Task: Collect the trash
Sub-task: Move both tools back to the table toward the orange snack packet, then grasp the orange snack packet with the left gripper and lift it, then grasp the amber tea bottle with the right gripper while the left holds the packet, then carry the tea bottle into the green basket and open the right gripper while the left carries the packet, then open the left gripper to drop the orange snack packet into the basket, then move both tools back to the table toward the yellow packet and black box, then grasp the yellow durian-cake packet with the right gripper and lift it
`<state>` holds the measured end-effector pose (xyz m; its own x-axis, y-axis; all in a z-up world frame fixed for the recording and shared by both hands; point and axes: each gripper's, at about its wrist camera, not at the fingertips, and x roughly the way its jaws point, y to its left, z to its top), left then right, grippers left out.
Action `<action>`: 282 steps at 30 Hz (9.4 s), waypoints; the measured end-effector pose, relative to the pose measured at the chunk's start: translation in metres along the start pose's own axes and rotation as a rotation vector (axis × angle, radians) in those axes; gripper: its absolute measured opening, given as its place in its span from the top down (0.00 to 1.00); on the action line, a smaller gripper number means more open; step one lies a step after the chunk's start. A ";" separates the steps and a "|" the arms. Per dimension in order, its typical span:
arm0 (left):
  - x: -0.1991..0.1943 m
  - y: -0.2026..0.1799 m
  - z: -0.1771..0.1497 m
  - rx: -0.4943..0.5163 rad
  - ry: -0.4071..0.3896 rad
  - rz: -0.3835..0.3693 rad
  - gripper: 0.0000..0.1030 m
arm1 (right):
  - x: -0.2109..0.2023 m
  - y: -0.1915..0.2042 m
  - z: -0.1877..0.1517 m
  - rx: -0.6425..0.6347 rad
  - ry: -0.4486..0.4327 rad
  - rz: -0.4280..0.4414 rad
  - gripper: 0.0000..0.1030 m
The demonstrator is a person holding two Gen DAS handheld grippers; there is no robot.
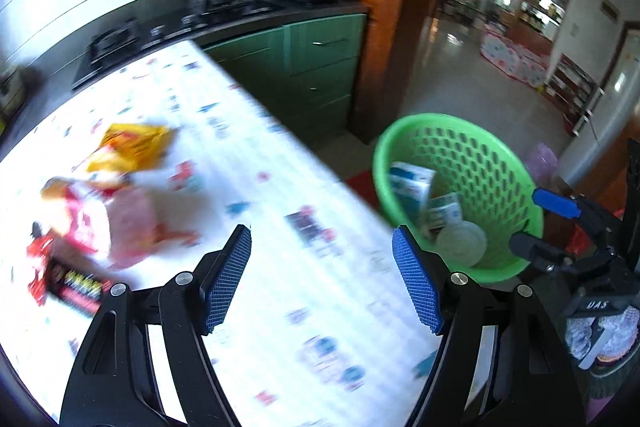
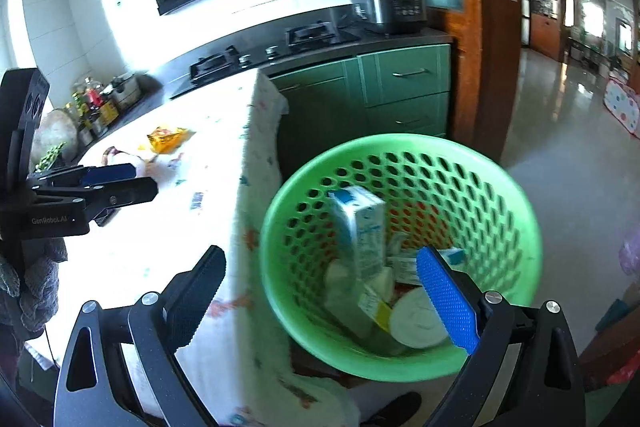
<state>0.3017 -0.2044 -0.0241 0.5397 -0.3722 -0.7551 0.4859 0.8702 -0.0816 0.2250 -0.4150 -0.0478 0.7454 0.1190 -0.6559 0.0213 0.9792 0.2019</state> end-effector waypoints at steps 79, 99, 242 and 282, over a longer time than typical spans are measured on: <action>-0.074 0.305 -0.085 -0.756 -0.120 0.153 0.92 | 0.124 0.245 0.067 -0.397 0.097 0.306 0.10; -0.097 0.330 -0.097 -0.694 -0.138 0.187 0.92 | 0.219 0.361 0.096 -0.769 0.252 0.224 0.10; -0.055 0.152 -0.057 -0.387 0.004 0.135 0.49 | 0.118 0.156 0.097 -0.313 0.107 0.226 0.09; -0.034 0.234 -0.075 -0.538 0.054 0.185 0.43 | 0.330 0.295 0.154 -0.621 0.307 0.390 0.10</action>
<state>0.3454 0.0362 -0.0663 0.5394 -0.1933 -0.8196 -0.0392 0.9665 -0.2538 0.5805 -0.1125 -0.0928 0.4038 0.4235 -0.8109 -0.6464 0.7593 0.0747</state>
